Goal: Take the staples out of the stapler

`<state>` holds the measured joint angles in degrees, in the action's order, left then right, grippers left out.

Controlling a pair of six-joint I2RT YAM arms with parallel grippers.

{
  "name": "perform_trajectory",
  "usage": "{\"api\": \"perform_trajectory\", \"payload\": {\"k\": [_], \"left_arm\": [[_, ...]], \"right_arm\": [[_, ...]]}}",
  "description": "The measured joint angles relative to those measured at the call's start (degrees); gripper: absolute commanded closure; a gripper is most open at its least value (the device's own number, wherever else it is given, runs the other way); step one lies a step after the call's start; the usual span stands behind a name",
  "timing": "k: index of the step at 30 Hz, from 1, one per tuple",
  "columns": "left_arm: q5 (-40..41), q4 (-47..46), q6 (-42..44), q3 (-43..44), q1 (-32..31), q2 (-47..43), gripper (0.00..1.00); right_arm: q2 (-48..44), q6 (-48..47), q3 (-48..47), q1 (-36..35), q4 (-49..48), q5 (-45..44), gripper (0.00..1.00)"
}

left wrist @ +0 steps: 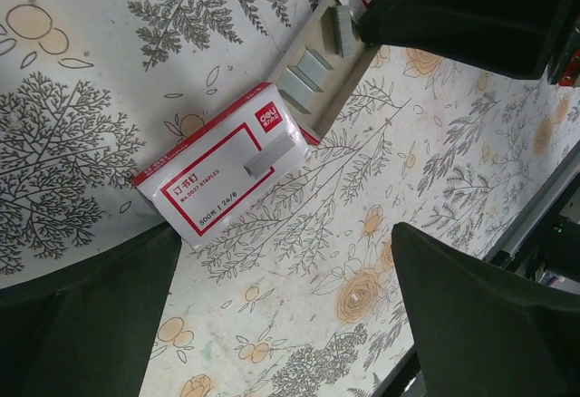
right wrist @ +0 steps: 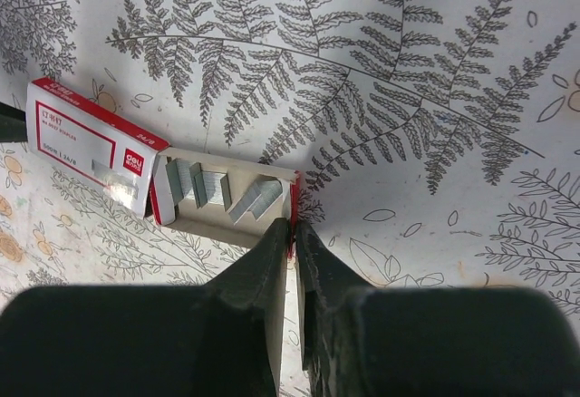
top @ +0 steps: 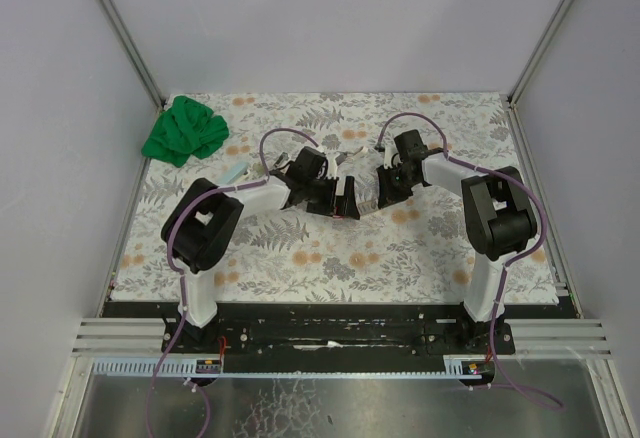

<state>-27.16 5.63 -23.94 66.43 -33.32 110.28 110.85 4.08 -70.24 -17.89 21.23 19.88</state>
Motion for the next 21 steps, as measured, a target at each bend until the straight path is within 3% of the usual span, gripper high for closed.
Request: {"api": "perform_trajectory", "payload": {"k": [21], "left_arm": [[0.0,-0.6,-1.4,-0.9,-1.0,-0.5,0.0]], "right_arm": [[-0.8,3.5,1.2,0.0,-2.3,-1.9,0.86]]}}
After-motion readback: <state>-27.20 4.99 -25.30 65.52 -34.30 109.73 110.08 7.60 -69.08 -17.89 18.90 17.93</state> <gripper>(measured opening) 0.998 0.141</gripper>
